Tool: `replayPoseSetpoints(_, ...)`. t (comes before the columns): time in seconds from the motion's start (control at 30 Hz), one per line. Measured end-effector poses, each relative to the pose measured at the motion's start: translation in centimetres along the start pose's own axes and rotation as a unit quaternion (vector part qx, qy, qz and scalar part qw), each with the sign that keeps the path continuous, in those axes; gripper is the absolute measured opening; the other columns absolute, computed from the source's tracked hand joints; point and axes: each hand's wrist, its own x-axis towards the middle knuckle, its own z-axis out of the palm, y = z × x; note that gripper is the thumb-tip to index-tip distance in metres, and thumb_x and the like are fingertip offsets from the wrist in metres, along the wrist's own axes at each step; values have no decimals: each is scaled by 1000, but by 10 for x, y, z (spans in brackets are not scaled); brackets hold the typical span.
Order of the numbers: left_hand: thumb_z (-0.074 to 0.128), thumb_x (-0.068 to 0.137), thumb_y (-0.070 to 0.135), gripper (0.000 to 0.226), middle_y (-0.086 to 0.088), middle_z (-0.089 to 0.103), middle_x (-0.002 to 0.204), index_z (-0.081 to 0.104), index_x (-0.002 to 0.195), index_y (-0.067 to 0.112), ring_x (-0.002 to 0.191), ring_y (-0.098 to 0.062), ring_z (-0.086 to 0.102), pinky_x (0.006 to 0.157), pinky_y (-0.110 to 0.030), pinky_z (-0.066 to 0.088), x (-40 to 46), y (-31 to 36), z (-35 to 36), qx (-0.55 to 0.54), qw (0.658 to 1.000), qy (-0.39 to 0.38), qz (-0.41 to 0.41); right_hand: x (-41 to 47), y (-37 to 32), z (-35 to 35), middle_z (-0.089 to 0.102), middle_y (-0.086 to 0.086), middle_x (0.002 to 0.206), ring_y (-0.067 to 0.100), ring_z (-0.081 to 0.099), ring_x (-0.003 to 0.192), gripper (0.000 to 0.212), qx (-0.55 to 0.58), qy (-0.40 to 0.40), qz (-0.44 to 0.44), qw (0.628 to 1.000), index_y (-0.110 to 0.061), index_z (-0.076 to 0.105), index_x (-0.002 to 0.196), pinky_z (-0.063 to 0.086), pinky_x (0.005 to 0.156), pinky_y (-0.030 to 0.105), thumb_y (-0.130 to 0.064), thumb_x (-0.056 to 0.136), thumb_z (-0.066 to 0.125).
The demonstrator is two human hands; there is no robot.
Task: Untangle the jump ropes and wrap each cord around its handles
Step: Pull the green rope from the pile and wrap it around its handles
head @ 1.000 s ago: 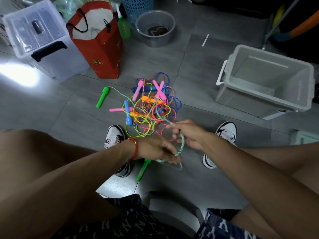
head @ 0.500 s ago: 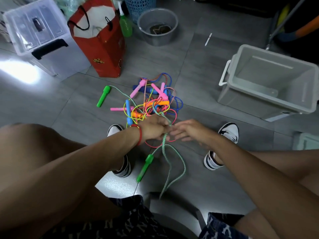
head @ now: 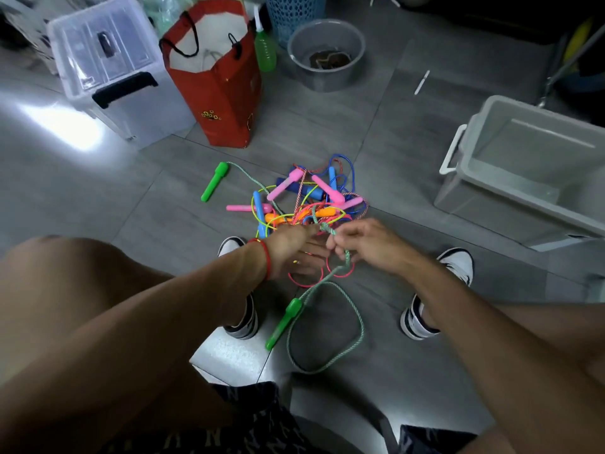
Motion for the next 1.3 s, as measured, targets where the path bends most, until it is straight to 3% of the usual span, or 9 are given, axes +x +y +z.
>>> replayPoseSetpoints(0.1,43,103,41,35,-10,73,90,62,103,12,92,-27,69,81,-39,54,4,21,2,-72,996,-34,-35,-15,-10,1,58,-11,62,8,51,62,22,-14,-9,-58,998,-8,71,86,42,63,19,-5,99,54)
replayPoseSetpoints(0.27,42,104,23,31,0,65,59,56,79,11,66,-15,60,70,-31,49,20,53,-1,-134,989,31,-48,-30,-17,-13,58,5,68,12,51,65,21,-38,-99,-55,993,-9,73,86,42,65,21,-8,99,57)
replayPoseSetpoints(0.4,46,100,7,31,-1,56,52,55,72,12,36,-9,54,44,-22,49,26,79,5,-27,989,114,86,-25,-8,-41,69,-5,73,3,60,72,14,-84,-113,30,990,-15,79,88,43,73,14,-14,94,66)
replayPoseSetpoints(0.53,52,96,2,30,5,48,39,63,69,9,34,-11,47,47,-21,40,18,110,4,64,957,158,237,-1,-9,-52,76,13,103,25,72,94,19,77,-3,90,993,-6,74,107,50,94,35,-8,94,61)
replayPoseSetpoints(0.67,53,93,3,28,15,57,49,68,73,17,41,8,47,47,-11,35,-4,137,-13,297,879,158,339,36,-26,-57,72,18,105,27,68,67,34,149,141,-3,979,-23,60,126,52,74,36,-7,96,57)
replayPoseSetpoints(0.83,57,91,6,21,11,60,61,74,80,11,51,5,48,57,-18,39,-16,147,-26,368,847,153,353,80,-48,-69,68,-3,78,12,60,69,15,-137,169,-98,971,-34,72,101,53,75,36,-39,87,72)
replayPoseSetpoints(1.0,53,91,1,24,15,57,48,75,83,9,41,2,46,45,-12,33,-36,153,-19,360,853,153,346,88,-58,-90,53,-11,73,20,55,76,20,-371,102,-99,918,-55,47,74,48,66,34,-44,79,63)
replayPoseSetpoints(1.17,54,94,3,23,12,55,52,73,81,7,42,5,45,48,-10,33,-54,162,-16,292,864,156,380,94,-75,-113,50,-9,72,27,52,76,31,-444,69,-82,890,-29,39,70,36,59,33,-27,80,68)
replayPoseSetpoints(1.3,52,96,3,23,23,52,41,72,85,2,43,12,47,47,-3,30,-66,172,-20,298,865,158,371,99,-92,-134,54,-9,81,25,54,82,26,-492,30,-94,865,-24,44,82,48,70,39,-27,83,69)
